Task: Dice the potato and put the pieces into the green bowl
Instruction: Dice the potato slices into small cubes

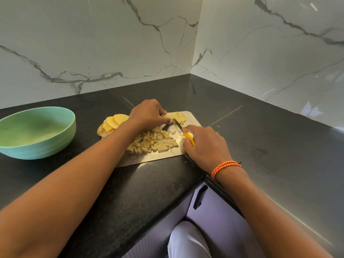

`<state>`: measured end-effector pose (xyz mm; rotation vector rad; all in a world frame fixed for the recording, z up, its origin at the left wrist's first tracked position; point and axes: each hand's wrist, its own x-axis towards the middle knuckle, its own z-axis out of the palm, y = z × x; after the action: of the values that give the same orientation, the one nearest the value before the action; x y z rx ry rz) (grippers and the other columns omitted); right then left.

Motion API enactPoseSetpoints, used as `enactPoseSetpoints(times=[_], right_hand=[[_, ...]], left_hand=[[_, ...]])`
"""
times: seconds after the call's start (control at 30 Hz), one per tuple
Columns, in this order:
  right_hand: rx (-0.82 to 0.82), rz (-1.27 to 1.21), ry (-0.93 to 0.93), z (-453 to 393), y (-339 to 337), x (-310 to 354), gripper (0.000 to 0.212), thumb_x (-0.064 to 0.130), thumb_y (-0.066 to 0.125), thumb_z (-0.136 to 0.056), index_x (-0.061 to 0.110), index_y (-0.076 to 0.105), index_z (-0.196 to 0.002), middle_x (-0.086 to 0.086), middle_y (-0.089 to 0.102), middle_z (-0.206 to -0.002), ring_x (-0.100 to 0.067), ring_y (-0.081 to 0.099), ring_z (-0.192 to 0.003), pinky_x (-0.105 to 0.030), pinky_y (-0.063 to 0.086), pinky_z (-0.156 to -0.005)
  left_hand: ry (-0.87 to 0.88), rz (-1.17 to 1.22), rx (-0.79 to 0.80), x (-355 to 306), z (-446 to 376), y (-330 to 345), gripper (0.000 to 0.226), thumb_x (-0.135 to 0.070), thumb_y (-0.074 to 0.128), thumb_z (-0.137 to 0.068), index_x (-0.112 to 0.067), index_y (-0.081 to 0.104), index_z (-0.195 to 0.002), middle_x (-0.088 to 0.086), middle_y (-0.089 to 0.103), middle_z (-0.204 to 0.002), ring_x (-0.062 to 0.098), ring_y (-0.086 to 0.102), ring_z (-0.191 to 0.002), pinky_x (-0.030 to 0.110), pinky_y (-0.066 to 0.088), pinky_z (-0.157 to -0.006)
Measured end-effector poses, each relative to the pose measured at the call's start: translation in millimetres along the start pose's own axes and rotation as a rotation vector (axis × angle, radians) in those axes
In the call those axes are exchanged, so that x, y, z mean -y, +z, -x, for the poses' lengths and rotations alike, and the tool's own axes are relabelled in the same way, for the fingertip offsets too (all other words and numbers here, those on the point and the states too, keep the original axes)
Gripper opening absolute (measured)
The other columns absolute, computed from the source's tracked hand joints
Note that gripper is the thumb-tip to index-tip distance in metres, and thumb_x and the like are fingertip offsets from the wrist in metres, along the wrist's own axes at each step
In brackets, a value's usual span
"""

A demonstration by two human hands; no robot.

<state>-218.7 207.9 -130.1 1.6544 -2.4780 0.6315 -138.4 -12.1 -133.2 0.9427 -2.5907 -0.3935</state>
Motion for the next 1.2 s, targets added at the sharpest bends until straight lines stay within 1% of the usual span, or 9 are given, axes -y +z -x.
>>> enactPoseSetpoints(times=[0.2, 0.33, 0.47, 0.57, 0.67, 0.8, 0.93, 1.03, 1.2], right_hand=[[-0.041, -0.08, 0.013, 4.7, 1.4, -6.3, 0.04, 0.036, 0.051, -0.101, 0.03, 0.058, -0.139, 0.003, 0.058, -0.082, -0.018, 0.057, -0.074, -0.039, 0.057, -0.075], [-0.11, -0.138, 0.019, -11.5, 3.0, -0.3, 0.041, 0.033, 0.05, -0.099, 0.03, 0.059, -0.14, 0.002, 0.056, -0.075, -0.018, 0.055, -0.071, -0.039, 0.057, -0.079], [-0.086, -0.125, 0.017, -30.9, 9.0, 9.9, 0.042, 0.033, 0.05, -0.099, 0.03, 0.059, -0.139, -0.006, 0.069, -0.098, -0.025, 0.062, -0.089, -0.037, 0.052, -0.075], [-0.05, -0.09, 0.016, -40.2, 16.4, 13.8, 0.041, 0.034, 0.048, -0.101, 0.031, 0.058, -0.141, -0.007, 0.067, -0.113, -0.026, 0.061, -0.099, -0.035, 0.048, -0.076], [-0.066, -0.06, 0.015, -43.6, 22.4, 14.3, 0.042, 0.035, 0.047, -0.101, 0.031, 0.057, -0.141, -0.009, 0.067, -0.114, -0.027, 0.061, -0.1, -0.04, 0.054, -0.083], [-0.051, -0.014, -0.007, -45.8, 25.4, 10.7, 0.041, 0.036, 0.045, -0.102, 0.03, 0.057, -0.142, -0.008, 0.067, -0.114, -0.026, 0.062, -0.099, -0.037, 0.051, -0.078], [-0.02, 0.001, -0.023, -47.1, 24.6, 8.8, 0.041, 0.036, 0.046, -0.103, 0.028, 0.057, -0.141, -0.008, 0.065, -0.12, -0.027, 0.061, -0.104, -0.037, 0.047, -0.08], [-0.015, 0.014, -0.031, -46.8, 25.3, 9.2, 0.037, 0.033, 0.047, -0.102, 0.026, 0.059, -0.137, -0.008, 0.066, -0.12, -0.029, 0.062, -0.105, -0.039, 0.048, -0.081], [0.006, 0.048, -0.048, -46.0, 25.8, 11.3, 0.037, 0.035, 0.047, -0.102, 0.027, 0.058, -0.137, -0.006, 0.066, -0.123, -0.029, 0.062, -0.106, -0.037, 0.046, -0.079]], left_hand=[[0.017, -0.007, 0.016, 1.7, 0.1, -2.3, 0.048, -0.059, 0.078, -0.087, -0.021, 0.081, -0.116, -0.01, 0.076, -0.111, 0.017, 0.069, -0.088, 0.031, 0.057, -0.071], [0.028, 0.04, 0.08, 8.2, -4.8, -7.1, 0.051, -0.058, 0.08, -0.085, -0.018, 0.081, -0.116, -0.006, 0.077, -0.118, 0.02, 0.072, -0.09, 0.038, 0.064, -0.079], [0.036, 0.142, 0.083, 21.0, -7.7, -12.3, 0.048, -0.044, 0.086, -0.084, -0.015, 0.079, -0.121, 0.001, 0.078, -0.119, 0.008, 0.069, -0.084, 0.023, 0.053, -0.068], [0.04, 0.148, 0.068, 23.9, -6.3, -12.1, 0.044, -0.043, 0.088, -0.083, -0.019, 0.08, -0.118, -0.001, 0.079, -0.112, 0.009, 0.068, -0.083, 0.022, 0.052, -0.065], [0.045, 0.139, 0.045, 22.5, -7.4, -9.6, 0.041, -0.042, 0.087, -0.084, -0.02, 0.081, -0.117, -0.003, 0.079, -0.108, 0.011, 0.069, -0.083, 0.02, 0.048, -0.062], [0.03, 0.14, 0.038, 21.9, -7.8, -8.7, 0.038, -0.042, 0.087, -0.084, -0.021, 0.082, -0.115, -0.006, 0.08, -0.104, 0.014, 0.071, -0.084, 0.031, 0.062, -0.071], [0.019, 0.09, 0.024, 19.6, -7.6, -8.3, 0.037, -0.045, 0.086, -0.084, -0.022, 0.082, -0.113, -0.007, 0.08, -0.103, 0.012, 0.07, -0.083, 0.033, 0.063, -0.073], [0.018, 0.049, 0.034, 15.0, -5.4, -7.1, 0.044, -0.059, 0.084, -0.081, -0.025, 0.084, -0.108, -0.008, 0.081, -0.097, 0.014, 0.072, -0.081, 0.041, 0.065, -0.074], [-0.007, -0.046, 0.017, 8.4, -1.5, -8.5, 0.046, -0.066, 0.079, -0.081, -0.026, 0.084, -0.106, -0.009, 0.078, -0.087, 0.014, 0.069, -0.069, 0.037, 0.065, -0.067]])
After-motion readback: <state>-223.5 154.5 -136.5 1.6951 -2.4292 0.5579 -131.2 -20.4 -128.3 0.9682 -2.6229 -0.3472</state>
